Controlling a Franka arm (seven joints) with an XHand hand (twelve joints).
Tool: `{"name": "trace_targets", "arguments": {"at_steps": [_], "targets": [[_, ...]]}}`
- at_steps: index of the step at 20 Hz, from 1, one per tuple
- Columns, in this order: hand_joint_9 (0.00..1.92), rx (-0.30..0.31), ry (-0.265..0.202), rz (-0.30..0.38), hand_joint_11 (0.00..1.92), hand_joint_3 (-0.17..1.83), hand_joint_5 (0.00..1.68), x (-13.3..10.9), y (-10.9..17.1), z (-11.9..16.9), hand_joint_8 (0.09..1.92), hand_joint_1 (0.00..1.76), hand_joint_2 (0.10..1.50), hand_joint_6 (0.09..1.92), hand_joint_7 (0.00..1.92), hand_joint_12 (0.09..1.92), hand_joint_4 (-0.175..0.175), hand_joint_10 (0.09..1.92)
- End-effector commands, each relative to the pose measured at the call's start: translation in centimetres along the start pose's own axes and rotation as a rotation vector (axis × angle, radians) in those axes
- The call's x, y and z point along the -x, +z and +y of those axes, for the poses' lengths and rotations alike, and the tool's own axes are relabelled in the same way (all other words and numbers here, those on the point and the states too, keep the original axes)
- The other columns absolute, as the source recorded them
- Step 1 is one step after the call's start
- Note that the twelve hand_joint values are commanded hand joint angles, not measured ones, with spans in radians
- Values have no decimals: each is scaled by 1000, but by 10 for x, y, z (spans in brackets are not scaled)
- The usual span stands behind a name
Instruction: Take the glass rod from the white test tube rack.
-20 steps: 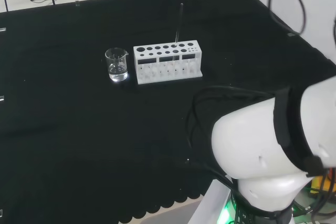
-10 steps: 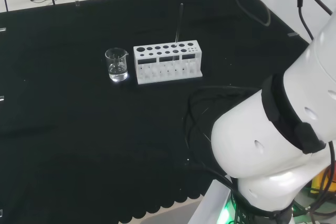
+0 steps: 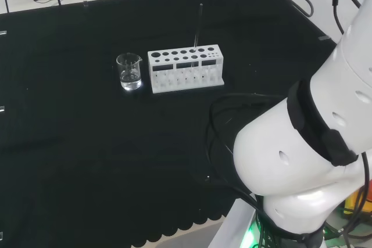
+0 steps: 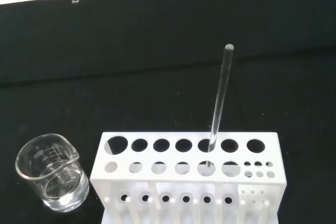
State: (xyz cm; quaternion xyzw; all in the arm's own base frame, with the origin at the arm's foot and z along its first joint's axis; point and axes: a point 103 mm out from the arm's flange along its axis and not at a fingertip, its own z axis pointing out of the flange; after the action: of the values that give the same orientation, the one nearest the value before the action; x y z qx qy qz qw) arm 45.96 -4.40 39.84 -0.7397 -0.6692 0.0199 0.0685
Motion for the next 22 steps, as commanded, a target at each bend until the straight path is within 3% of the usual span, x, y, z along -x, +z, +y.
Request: {"name": "trace_targets", "arguments": {"at_steps": [1, 6, 10, 22], "targets": [[0, -8, -4, -2, 0, -73, 0, 11, 11, 26, 247, 541, 1291, 87, 0, 946, -170, 488], [0, -26, -17, 3, 0, -89, 9, 16, 22, 45, 280, 541, 1299, 87, 0, 962, -174, 518], [0, -57, 12, -3, 0, -109, 16, 19, 32, 60, 320, 544, 1309, 87, 0, 974, -175, 546], [0, -90, -26, 3, 0, -172, 29, 42, 63, 81, 418, 540, 1342, 87, 0, 1008, -175, 622]]}}
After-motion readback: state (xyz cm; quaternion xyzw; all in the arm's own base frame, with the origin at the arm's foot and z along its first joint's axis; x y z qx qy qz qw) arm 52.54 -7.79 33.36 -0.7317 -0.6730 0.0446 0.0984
